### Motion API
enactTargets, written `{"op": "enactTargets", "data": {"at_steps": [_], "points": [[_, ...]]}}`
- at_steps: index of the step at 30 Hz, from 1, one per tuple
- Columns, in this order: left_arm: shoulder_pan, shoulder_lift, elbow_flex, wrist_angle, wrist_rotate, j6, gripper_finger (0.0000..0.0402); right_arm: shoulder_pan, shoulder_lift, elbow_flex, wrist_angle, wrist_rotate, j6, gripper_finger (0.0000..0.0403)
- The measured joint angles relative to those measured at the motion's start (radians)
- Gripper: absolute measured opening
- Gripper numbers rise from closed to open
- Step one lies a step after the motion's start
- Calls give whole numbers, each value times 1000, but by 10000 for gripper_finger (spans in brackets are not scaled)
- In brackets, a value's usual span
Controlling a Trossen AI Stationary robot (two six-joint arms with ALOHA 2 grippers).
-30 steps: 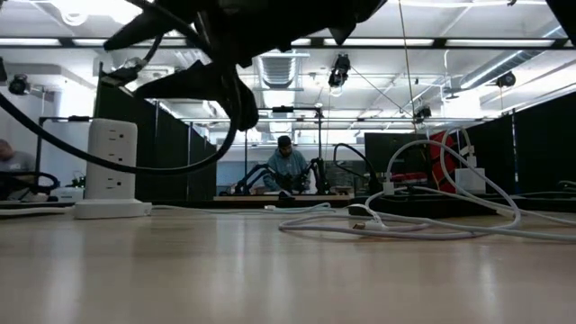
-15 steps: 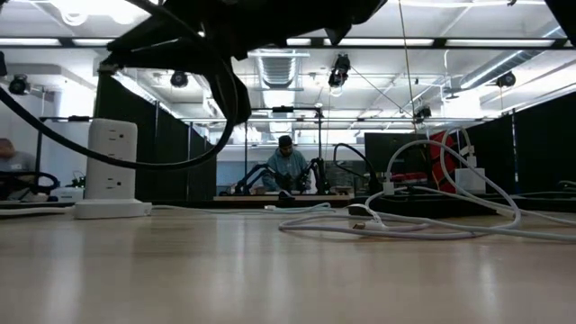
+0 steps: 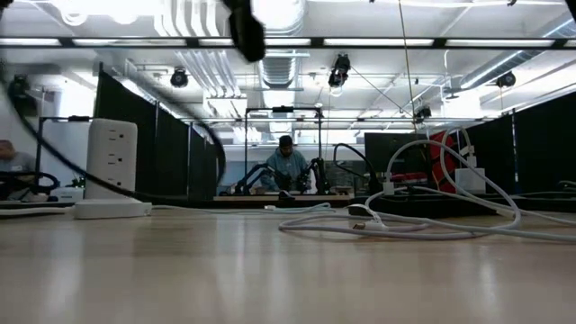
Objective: Insert USB
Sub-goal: Insert the black charger cable into the bottom white outlet extension
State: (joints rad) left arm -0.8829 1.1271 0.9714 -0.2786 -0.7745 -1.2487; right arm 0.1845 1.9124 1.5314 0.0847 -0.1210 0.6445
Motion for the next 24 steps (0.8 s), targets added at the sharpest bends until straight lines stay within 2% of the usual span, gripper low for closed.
{"op": "enactTargets", "data": {"at_steps": [5, 9, 12, 15, 18, 22, 24], "points": [[0, -8, 0, -122, 15, -56, 136, -2, -147, 0, -203, 40, -91, 15], [0, -8, 0, -254, 70, -116, 194, 1, -255, 1, -379, 137, -175, 15], [1, -2, 0, -353, 100, -193, 224, -3, -309, 1, -422, 167, -192, 15], [1, 7, 0, -444, 127, -295, 235, -5, -344, 1, -417, 179, -134, 15], [1, 15, -1, -446, 132, -318, 232, -6, -357, 1, -420, 261, 14, 15], [1, 17, -1, -309, 95, -175, 215, -15, -357, 1, -413, 460, 182, 14], [1, 17, -1, -226, 57, -83, 205, -31, -357, 0, -368, 488, 258, 14]]}}
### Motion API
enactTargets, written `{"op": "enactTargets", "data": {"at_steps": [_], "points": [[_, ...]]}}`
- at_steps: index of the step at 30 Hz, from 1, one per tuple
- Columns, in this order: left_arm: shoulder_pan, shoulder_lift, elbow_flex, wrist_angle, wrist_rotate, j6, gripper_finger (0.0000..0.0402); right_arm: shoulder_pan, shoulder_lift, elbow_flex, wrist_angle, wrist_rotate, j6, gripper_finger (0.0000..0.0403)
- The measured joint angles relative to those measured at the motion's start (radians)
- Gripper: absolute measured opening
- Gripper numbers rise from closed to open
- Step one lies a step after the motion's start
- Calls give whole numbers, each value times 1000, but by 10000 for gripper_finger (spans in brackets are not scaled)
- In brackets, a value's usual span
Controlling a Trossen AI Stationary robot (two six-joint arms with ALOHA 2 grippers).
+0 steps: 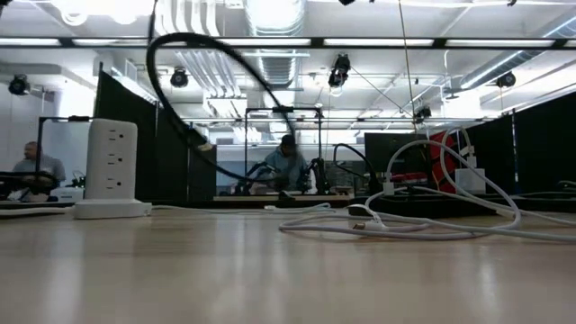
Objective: Insert USB
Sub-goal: Insert the black charger cable into the bottom white outlet extension
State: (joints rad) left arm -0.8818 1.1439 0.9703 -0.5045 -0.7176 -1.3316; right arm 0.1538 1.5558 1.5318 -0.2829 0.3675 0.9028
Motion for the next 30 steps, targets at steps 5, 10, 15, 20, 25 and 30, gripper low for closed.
{"op": "enactTargets", "data": {"at_steps": [5, 10, 15, 20, 25, 30], "points": [[0, 0, 0, 75, -15, 132, 177, -47, 0, 0, 206, -73, 126, 14], [0, 0, -1, 74, -16, 137, 151, -109, -3, 0, 307, -111, 233, 14], [-1, 0, -2, 72, -16, 145, 129, -124, 1, 0, 472, -143, 292, 14], [-1, 0, -2, 70, -15, 145, 112, -135, 6, 0, 583, -153, 288, 14], [-1, 0, -2, 72, 2, 145, 106, -137, 6, -1, 678, -169, 288, 14], [-1, 0, -2, 76, 24, 139, 113, -137, 4, -1, 700, -186, 271, 14]]}}
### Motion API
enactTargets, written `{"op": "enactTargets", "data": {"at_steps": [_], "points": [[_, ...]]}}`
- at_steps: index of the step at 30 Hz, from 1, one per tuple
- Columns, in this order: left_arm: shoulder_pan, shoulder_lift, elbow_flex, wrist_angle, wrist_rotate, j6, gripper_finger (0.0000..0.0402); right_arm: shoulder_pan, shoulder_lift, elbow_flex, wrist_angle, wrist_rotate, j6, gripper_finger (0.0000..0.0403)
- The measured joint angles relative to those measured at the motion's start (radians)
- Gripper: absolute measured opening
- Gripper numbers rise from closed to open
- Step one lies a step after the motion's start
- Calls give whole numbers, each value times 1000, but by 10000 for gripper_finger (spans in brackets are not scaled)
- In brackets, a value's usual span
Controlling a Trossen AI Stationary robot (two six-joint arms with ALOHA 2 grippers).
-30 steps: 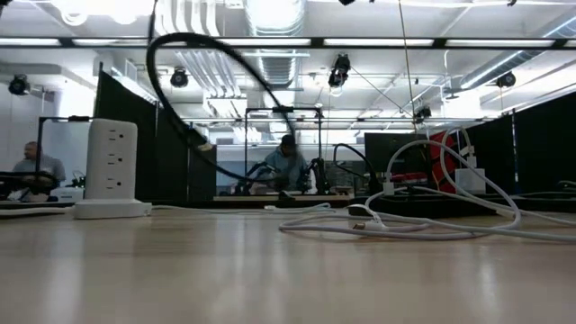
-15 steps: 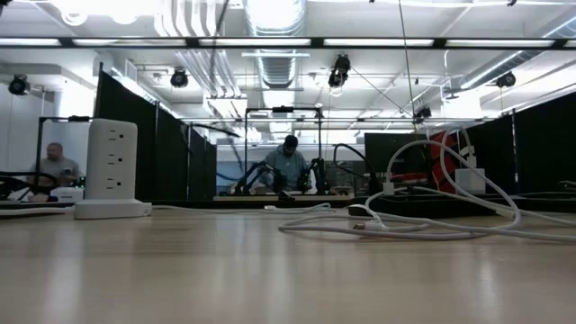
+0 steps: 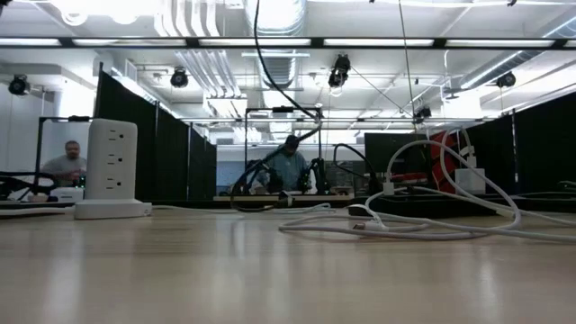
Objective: Insert USB
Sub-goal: Insert the black charger cable into the bottom white outlet extension
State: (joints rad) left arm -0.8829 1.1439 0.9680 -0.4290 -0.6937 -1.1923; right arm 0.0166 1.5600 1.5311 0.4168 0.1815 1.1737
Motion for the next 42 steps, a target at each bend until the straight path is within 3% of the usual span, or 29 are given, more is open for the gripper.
{"op": "enactTargets", "data": {"at_steps": [6, 11, 16, 23, 32, 42], "points": [[-1, 0, 0, 0, 106, -69, 112, -1, 0, 0, 3, -13, -4, 14], [-2, 0, 0, -28, 302, -229, 95, 0, 0, 0, 33, -34, -4, 14], [-19, 25, 0, -183, 489, -416, 68, 0, 0, 0, 178, -32, -5, 15], [-26, 112, -1, -258, 527, -424, 47, 9, 5, 0, 514, 56, -94, 14], [-51, 230, -1, -271, 709, -415, 26, -2, 7, 0, 651, 90, -140, 14], [-75, 222, 0, -277, 824, -469, 25, -50, 7, 0, 673, 21, -110, 14]]}}
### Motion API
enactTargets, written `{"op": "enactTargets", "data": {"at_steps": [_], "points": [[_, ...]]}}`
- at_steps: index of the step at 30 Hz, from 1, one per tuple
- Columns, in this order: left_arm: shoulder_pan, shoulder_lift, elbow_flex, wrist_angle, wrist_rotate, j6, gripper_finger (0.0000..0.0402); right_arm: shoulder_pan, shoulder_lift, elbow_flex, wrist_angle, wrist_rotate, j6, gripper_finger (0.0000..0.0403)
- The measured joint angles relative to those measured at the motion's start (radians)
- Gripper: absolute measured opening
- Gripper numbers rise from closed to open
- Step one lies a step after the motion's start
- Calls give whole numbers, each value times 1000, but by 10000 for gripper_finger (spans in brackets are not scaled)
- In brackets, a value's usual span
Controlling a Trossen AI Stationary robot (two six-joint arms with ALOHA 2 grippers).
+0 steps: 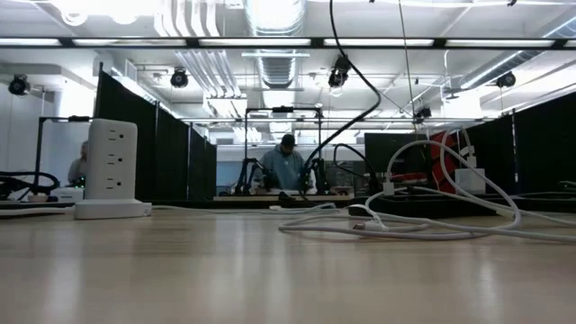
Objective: Insert USB
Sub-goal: Insert the black charger cable into the bottom white outlet extension
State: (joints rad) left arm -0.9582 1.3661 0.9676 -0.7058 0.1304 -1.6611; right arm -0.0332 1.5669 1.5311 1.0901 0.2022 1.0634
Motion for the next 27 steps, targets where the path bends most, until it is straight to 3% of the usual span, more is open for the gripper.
{"op": "enactTargets", "data": {"at_steps": [4, 8, 13, 18, 23, 27], "points": [[-16, -15, 5, -1, 62, -35, 25, -7, 0, 0, 0, -38, 0, 14], [-52, 27, 79, -12, 96, 34, 25, -19, 0, 0, -6, -71, -7, 14], [-93, 151, 238, -230, 124, 222, 25, -26, 0, 0, -52, -130, -93, 14], [-132, 281, 345, -255, 134, 404, 25, -18, -1, 0, -247, -253, -226, 15], [-159, 363, 360, -271, 142, 436, 42, 50, 2, 0, -469, -311, -395, 15], [-163, 367, 346, -341, 142, 414, 84, 115, 9, -16, -596, -307, -489, 14]]}}
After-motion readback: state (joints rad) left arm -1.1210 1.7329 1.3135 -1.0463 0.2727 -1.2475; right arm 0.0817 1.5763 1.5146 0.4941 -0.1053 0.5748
